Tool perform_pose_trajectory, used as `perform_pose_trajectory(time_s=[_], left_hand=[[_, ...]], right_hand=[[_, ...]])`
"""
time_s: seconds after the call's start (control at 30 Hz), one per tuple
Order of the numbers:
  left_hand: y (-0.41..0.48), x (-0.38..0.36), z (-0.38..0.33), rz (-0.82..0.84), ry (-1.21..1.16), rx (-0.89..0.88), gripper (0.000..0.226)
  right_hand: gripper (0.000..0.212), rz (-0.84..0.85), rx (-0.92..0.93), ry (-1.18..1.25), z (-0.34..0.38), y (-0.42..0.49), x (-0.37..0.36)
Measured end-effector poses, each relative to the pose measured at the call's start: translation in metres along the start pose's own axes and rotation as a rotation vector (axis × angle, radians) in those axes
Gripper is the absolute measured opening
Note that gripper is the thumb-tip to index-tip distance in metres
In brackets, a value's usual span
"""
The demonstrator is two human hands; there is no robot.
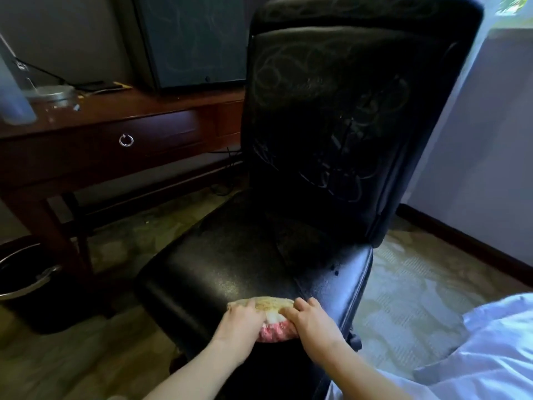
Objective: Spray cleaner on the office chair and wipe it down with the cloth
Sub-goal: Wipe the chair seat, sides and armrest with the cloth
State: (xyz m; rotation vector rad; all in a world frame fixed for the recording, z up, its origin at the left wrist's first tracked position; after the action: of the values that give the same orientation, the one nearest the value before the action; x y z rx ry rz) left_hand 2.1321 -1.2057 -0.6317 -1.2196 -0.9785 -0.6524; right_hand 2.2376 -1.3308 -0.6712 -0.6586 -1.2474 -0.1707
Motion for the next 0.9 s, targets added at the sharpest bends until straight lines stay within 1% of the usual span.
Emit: perform_pose_trajectory(time_s=[0.13,0.27,0.43,0.47,0.57,0.7,0.83,0.9], left_hand=[[0.008,-0.011,-0.002,-0.017,0.031,0.016,0.031],[0.032,0.002,-0.003,-0.048,0.102,-0.009,0.03],[0.084,0.028,-0.001,-0.112,0.156,-0.01,0.029],[0.097,0.035,0.001,-0.134,0.168,-0.011,0.03],[0.138,0.055,0.011,-0.212,0.206,-0.008,0.032],[0.193,0.078,0.031,-0.319,0.266,0.005,0.033],[0.25,0.097,0.06,-0.405,0.263,-0.009,0.033],[0.276,0.107,0.073,-0.432,0.259,-0.014,0.031]], right_hand=[[0.032,-0.062,0.029,0.052,-0.005,-0.003,0.0],[0.033,-0.131,0.031,0.057,-0.022,0.015,0.01],[0.032,-0.276,-0.057,0.045,-0.053,0.053,0.02],[0.033,-0.282,-0.067,0.045,-0.06,0.062,0.024],[0.048,-0.31,-0.07,0.085,-0.079,0.094,0.047],[0.039,-0.327,-0.109,0.024,-0.103,0.151,0.073],[0.032,-0.426,-0.096,0.043,-0.119,0.204,0.093],[0.03,-0.459,-0.126,0.016,-0.122,0.228,0.103]])
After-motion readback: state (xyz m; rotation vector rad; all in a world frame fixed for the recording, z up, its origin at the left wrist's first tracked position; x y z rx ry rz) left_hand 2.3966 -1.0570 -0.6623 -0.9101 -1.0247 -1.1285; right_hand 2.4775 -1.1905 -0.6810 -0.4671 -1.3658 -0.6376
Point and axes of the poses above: each hand's wrist, its own y-axis towards the middle knuckle, its own x-axis out of the back of the hand, z = x × y, the point moved 1 cm from there along y, towards the middle knuckle, and after that the axes turned 14 degrees about z, right-handed, at the moved point
